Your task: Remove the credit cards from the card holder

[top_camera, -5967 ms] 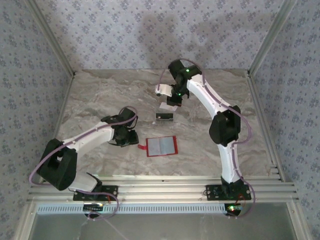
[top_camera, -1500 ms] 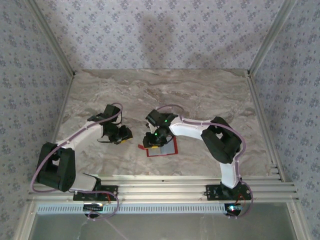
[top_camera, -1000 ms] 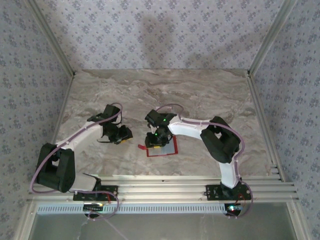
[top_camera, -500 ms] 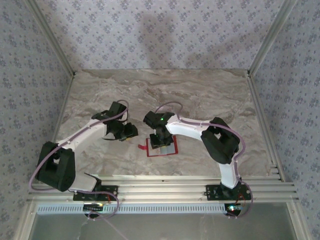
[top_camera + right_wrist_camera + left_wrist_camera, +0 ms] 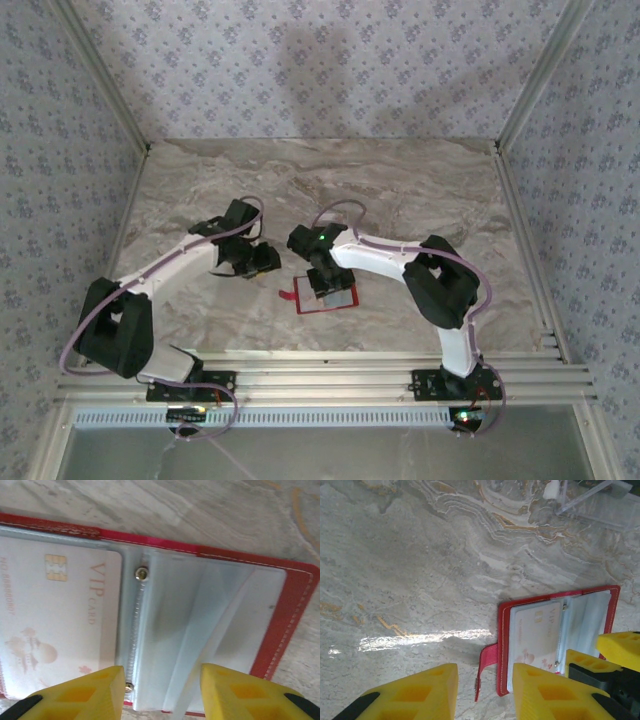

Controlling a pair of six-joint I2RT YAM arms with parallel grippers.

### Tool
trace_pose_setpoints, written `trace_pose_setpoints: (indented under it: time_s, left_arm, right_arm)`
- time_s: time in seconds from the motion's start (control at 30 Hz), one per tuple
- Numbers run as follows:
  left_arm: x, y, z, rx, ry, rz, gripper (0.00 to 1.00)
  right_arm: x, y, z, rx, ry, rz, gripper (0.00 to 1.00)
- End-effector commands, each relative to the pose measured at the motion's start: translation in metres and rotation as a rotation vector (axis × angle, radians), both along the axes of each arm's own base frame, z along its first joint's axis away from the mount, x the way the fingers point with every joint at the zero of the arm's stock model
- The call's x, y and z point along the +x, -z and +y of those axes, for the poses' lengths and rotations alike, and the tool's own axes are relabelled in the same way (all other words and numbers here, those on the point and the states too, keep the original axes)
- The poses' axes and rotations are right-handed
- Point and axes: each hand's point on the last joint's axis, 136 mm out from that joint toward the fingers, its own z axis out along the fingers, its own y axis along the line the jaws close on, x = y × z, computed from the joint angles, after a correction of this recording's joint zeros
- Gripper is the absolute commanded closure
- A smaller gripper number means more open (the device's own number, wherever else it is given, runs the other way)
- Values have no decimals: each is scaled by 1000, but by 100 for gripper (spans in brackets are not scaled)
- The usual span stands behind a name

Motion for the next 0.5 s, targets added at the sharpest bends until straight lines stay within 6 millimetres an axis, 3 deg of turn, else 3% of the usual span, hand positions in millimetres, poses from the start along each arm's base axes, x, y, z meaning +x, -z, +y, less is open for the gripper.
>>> trace_pose_setpoints:
  time_s: [0.0, 0.2, 0.47]
  left_arm:
    - [0, -4, -4, 29, 21, 5, 65]
    - [-1, -6, -22, 45, 65, 2, 65]
    - [-16, 5, -52, 81, 140, 55, 65]
  right_arm:
    - [3, -19, -16, -31, 35, -41, 54]
    - [6, -15, -32, -23, 71, -30, 54]
    - [2, 2, -45, 54, 130, 25, 54]
